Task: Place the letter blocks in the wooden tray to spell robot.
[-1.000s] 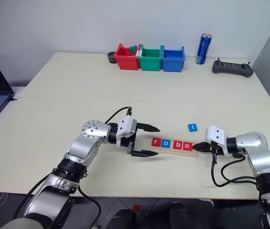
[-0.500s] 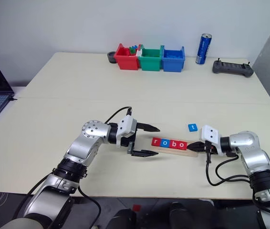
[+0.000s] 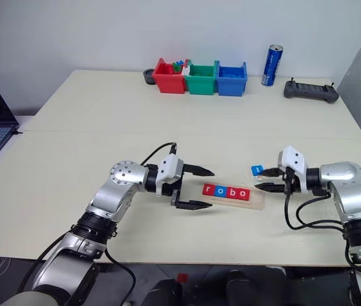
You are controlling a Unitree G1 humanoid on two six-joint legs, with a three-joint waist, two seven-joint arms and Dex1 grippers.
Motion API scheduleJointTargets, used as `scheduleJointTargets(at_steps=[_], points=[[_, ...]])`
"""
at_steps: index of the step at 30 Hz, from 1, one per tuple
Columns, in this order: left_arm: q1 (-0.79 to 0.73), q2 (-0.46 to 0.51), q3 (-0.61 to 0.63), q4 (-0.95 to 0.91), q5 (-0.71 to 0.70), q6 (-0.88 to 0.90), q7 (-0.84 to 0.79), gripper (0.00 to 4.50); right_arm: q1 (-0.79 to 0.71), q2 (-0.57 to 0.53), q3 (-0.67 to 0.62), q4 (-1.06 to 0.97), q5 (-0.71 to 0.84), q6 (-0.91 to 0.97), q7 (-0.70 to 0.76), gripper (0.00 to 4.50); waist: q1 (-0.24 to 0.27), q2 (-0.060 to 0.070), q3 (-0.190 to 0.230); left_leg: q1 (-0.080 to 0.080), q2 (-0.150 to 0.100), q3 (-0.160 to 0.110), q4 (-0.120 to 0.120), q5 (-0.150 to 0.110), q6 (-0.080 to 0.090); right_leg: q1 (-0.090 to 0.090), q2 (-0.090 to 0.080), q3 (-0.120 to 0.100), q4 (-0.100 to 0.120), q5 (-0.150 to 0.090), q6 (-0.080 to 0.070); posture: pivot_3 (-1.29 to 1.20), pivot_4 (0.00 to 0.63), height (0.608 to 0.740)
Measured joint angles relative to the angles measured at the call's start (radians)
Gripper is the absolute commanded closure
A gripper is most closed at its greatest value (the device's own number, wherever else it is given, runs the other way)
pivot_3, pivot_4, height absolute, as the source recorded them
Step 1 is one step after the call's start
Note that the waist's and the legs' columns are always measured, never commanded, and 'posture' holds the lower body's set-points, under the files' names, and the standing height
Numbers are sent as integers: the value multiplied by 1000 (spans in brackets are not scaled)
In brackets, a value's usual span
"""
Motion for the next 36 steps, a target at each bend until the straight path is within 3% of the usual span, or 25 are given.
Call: scheduleJointTargets(at_steps=[4, 11, 16, 23, 36], points=[[0, 1, 0, 0, 0, 0, 0, 0, 15, 103, -64, -84, 3, 118, -242, 72, 1, 0, 0, -1, 0, -1, 0, 0, 0, -1, 0, 0, 0, 0, 0, 0, 150, 740], [2, 17, 1, -2, 0, 2, -3, 0, 170, 303, -139, -464, -24, 468, -704, 31, 6, 1, 0, -8, 0, 0, 0, 0, 0, -9, 0, 1, 2, 0, 0, 0, 150, 740], [-2, 12, 0, 0, 0, 2, -6, 0, 160, 414, -144, -615, -40, 683, -919, 31, 3, 1, -1, -8, 0, 1, 0, 0, 0, -11, 1, 1, 3, 0, 0, 0, 150, 740], [-12, -2, 0, 9, 0, 2, -17, 0, 130, 443, -132, -579, -88, 747, -1041, 31, 0, 1, -1, -8, 0, 1, 0, 0, 0, -11, 1, 1, 3, 0, 0, 0, 150, 740], [-14, 2, 0, 9, 0, 2, -18, 0, 90, 478, -135, -395, -87, 707, -1040, 31, -3, 1, -1, -9, 0, 2, -1, 0, 0, -12, 1, 2, 4, 0, 0, 0, 150, 740]])
